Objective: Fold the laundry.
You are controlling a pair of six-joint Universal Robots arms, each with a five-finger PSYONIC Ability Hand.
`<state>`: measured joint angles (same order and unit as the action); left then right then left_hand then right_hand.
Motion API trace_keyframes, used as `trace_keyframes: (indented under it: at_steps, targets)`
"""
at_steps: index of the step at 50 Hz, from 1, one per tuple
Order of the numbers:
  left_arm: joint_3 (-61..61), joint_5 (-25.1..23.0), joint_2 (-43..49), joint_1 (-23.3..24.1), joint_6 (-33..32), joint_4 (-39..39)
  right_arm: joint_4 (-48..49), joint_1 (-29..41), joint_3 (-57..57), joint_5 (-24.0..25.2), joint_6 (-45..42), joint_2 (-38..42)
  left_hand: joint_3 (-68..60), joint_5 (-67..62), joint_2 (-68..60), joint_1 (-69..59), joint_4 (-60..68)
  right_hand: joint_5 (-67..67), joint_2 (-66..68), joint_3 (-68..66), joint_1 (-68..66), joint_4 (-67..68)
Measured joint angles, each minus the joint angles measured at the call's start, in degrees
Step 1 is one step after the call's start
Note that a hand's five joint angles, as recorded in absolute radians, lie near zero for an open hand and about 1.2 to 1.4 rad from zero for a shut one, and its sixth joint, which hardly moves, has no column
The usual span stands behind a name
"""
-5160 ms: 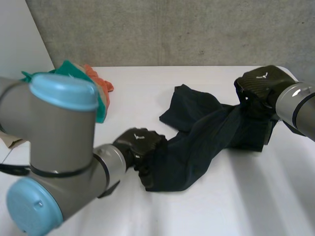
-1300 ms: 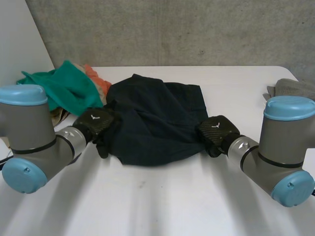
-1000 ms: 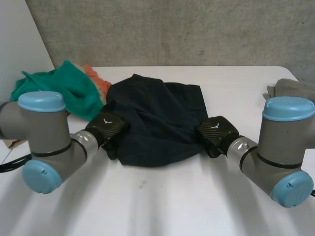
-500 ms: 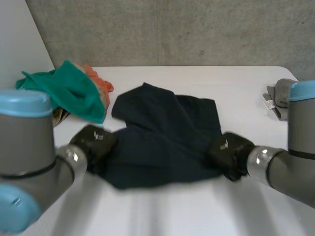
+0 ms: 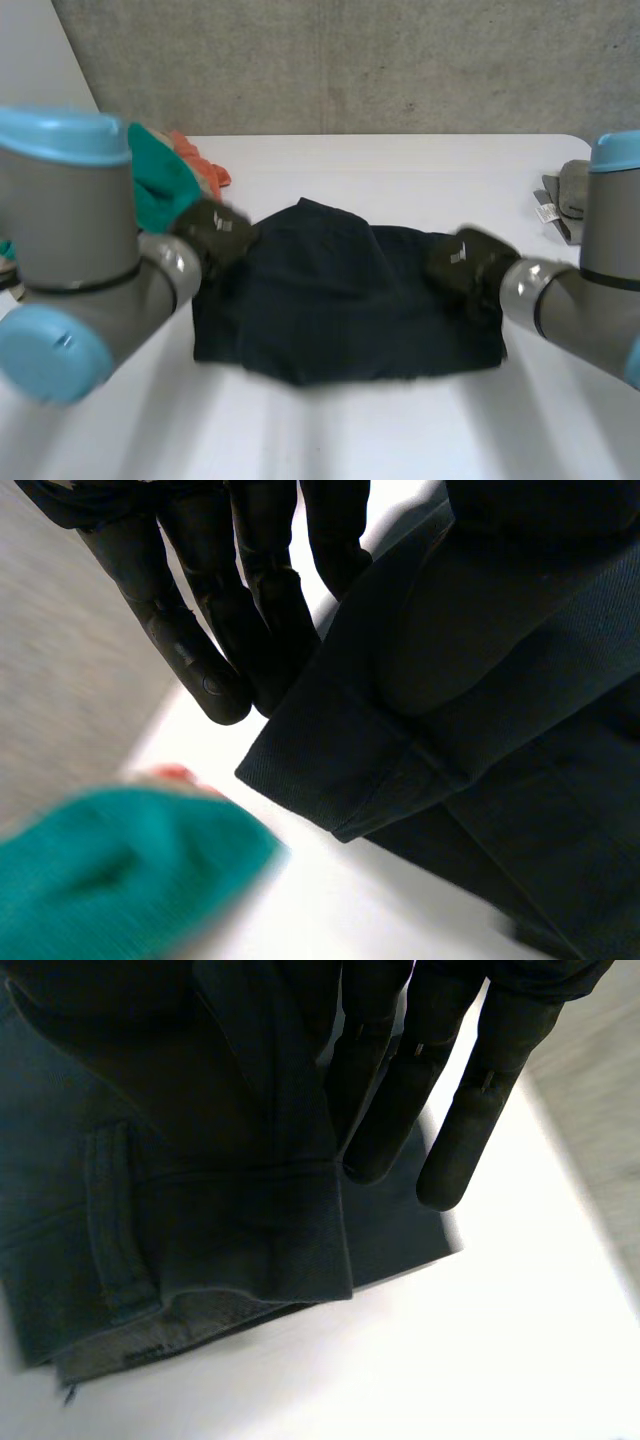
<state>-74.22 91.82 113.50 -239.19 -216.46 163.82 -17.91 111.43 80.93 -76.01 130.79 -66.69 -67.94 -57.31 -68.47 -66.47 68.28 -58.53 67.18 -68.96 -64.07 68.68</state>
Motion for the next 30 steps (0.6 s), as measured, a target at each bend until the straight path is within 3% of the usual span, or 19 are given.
trace_keyframes:
  at_steps: [10, 15, 16, 17, 20, 22, 26, 30]
  targets:
    - [23.1, 0.2, 17.1, -1.6, 0.2, 6.7, 22.7, 0.9, -9.6, -1.8, 4.3, 11.0, -0.1, 0.0, 0.0, 0.0, 0.0, 0.0, 0.0, 0.0, 0.0, 0.0]
    - [37.1, 1.9, 27.8, -1.9, 0.4, 6.2, 31.8, 1.8, -16.9, -4.0, 3.1, 20.1, -0.1, 0.0, 0.0, 0.0, 0.0, 0.0, 0.0, 0.0, -0.1, 0.0]
    - [43.1, 2.2, 32.2, -1.9, 0.5, 5.7, 35.0, 2.2, -21.2, -5.5, 1.8, 25.1, 0.1, 0.1, 0.1, 0.4, -0.1, 0.7, -0.6, 0.7, 0.7, -0.7]
    - [44.0, 2.1, 32.8, -1.9, 0.5, 5.6, 35.4, 2.3, -21.9, -5.7, 1.5, 25.9, 5.9, 4.8, 6.0, 5.7, -4.9, 2.9, -2.7, 2.9, 2.1, -2.9]
    - [50.5, 0.1, 37.1, -1.3, 1.0, 5.0, 37.9, 2.7, -27.7, -7.8, -0.8, 31.9, 39.8, 38.8, 40.4, 45.0, -39.3, 36.3, -37.7, 36.7, 36.3, -35.1]
    - [52.6, -0.8, 38.1, -1.1, 1.5, 5.2, 38.8, 2.8, -30.2, -8.7, -1.7, 34.1, 52.2, 51.4, 52.9, 55.0, -53.0, 52.4, -51.9, 52.1, 49.4, -51.6]
    - [53.5, 0.9, 37.2, -1.4, 3.5, 6.6, 39.5, 2.7, -32.1, -10.2, -0.4, 34.3, 56.0, 54.5, 56.9, 55.7, -56.8, 55.8, -55.3, 57.0, 51.5, -56.2]
    - [50.3, 5.3, 33.5, -2.1, 6.7, 8.1, 36.3, 2.3, -30.1, -12.5, 5.8, 29.2, 56.0, 54.5, 56.9, 55.7, -56.8, 55.8, -55.3, 57.0, 51.5, -56.2]
